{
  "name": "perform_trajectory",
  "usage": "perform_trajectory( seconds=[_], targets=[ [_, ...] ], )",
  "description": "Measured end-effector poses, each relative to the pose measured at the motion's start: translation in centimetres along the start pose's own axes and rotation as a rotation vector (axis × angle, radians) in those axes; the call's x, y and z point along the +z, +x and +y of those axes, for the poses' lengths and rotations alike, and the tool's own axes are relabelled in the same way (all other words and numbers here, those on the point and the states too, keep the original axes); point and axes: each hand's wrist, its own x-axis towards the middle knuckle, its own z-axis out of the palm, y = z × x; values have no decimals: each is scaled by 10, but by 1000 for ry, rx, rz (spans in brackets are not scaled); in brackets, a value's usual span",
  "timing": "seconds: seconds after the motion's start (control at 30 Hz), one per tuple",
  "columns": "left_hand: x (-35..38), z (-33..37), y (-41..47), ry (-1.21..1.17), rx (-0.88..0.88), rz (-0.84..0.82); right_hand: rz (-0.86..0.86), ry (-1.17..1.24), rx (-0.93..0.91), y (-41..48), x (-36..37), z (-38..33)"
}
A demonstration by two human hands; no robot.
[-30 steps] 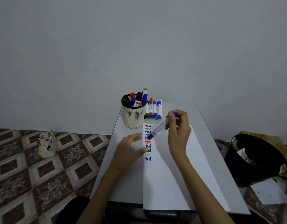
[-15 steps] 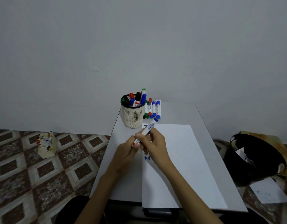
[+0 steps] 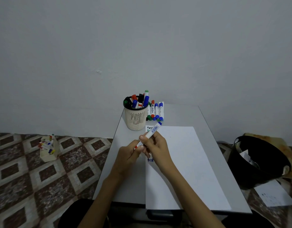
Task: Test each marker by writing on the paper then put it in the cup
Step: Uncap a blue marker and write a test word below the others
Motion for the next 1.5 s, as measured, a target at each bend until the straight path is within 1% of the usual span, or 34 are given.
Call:
perform_trajectory(
  seconds=[0.4, 0.53, 0.63, 0.7, 0.8, 0.87, 0.93, 1.03, 1.13, 1.3, 1.5],
  targets=[
    [0, -2, -1, 49, 17, -45, -4, 50, 44, -4, -4, -3],
    [-1, -2, 0, 38, -3, 6, -26, -31, 35, 1, -9, -12],
    [0, -5, -1, 82, -21, 18, -46, -41, 4, 1, -9, -17],
    [-1, -4, -1, 108, -73, 5, 31, 20, -16, 1, -12, -18],
    [-1, -4, 0, 149, -160, -6, 201, 142, -44, 1, -22, -15],
    [2, -9, -2, 244, -154, -28, 263, 227, -28, 1, -29, -12],
    [5, -14, -2, 353, -119, -60, 284, 247, -3, -1, -34, -9],
    [6, -17, -1, 440, -74, -68, 240, 217, 22, -6, -39, -4],
    [6, -18, 0, 471, -44, -52, 200, 122, 56, -10, -39, 2],
    [8, -23, 0, 455, -44, -55, 152, 160, 137, -15, -32, 17],
    [9, -22, 0, 420, -76, -53, 96, 51, 105, -14, -31, 25]
  ],
)
